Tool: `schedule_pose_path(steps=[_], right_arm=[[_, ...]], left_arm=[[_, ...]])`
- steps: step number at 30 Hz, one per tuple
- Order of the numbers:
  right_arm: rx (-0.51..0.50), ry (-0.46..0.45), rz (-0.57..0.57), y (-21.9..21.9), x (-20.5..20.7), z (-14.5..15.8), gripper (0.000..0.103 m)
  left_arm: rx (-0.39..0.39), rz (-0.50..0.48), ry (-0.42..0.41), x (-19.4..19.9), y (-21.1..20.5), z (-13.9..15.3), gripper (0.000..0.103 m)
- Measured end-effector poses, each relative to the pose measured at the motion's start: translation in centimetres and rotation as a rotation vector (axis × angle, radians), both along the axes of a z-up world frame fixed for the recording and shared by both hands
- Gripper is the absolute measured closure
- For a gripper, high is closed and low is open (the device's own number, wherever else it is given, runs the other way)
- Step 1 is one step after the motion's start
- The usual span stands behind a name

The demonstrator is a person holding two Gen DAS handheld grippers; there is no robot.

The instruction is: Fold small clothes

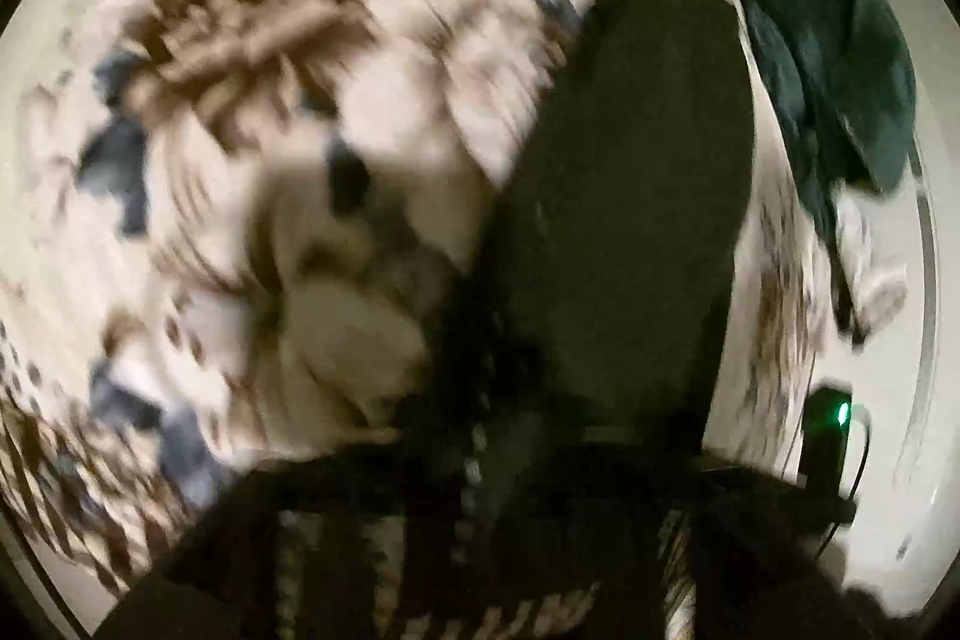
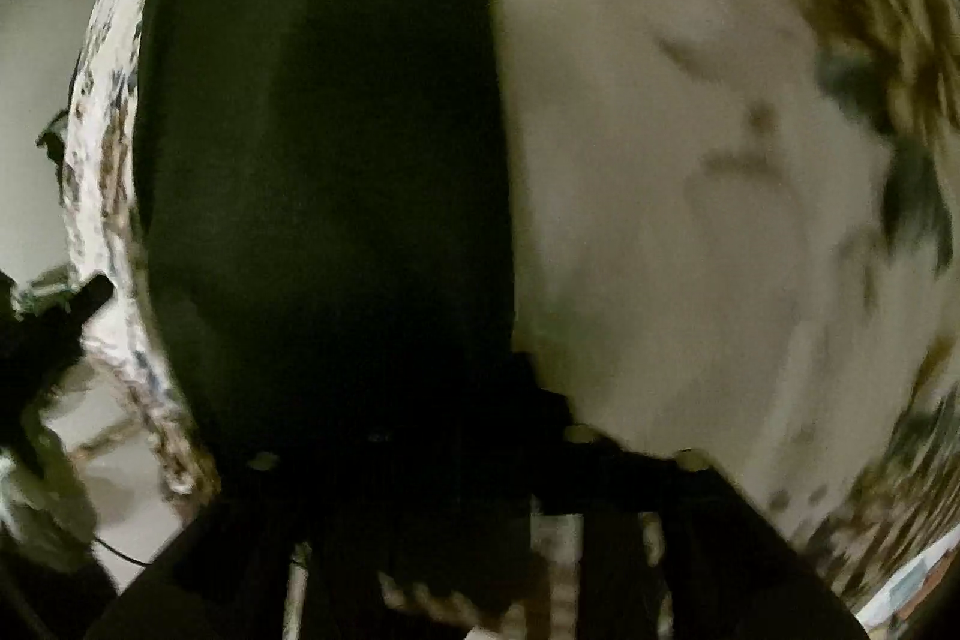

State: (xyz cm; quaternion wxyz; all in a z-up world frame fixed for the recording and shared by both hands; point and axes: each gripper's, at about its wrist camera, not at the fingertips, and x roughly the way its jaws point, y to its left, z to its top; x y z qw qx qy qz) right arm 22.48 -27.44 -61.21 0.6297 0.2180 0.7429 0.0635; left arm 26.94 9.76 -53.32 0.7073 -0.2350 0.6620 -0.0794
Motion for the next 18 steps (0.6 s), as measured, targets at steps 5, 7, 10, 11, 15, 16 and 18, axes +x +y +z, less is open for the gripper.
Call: schedule_pose_path(steps=[5, 7, 10, 11, 15, 16, 18], right_arm=[[0.079, 0.125, -0.043, 0.9, -3.4, -1.5, 0.062], [0.095, 0.15, -0.041, 2.1, -4.9, -2.4, 0.062], [0.06, 0.137, -0.054, 2.5, -6.3, -2.5, 0.09], [0.042, 0.133, -0.044, 3.0, -6.7, -2.4, 0.096], [-0.014, 0.081, 0.0, 4.4, -7.1, -0.8, 0.096], [-0.01, 0.076, 0.004, 4.5, -7.2, -0.4, 0.096], [0.01, 0.067, 0.002, 4.9, -7.4, 0.3, 0.096]], left_arm=[[-0.039, -0.054, 0.107, -3.5, -3.5, -3.4, 0.037], [0.012, -0.098, 0.091, -4.3, -5.3, -3.7, 0.101], [0.076, -0.08, 0.023, -5.3, -5.7, -1.5, 0.098], [0.096, -0.074, 0.01, -5.5, -5.6, -0.9, 0.099], [0.114, -0.085, -0.025, -5.7, -4.1, 0.9, 0.099], [0.131, -0.118, -0.031, -5.5, -4.3, 1.1, 0.099], [0.154, -0.163, -0.037, -5.5, -3.0, 0.2, 0.099]])
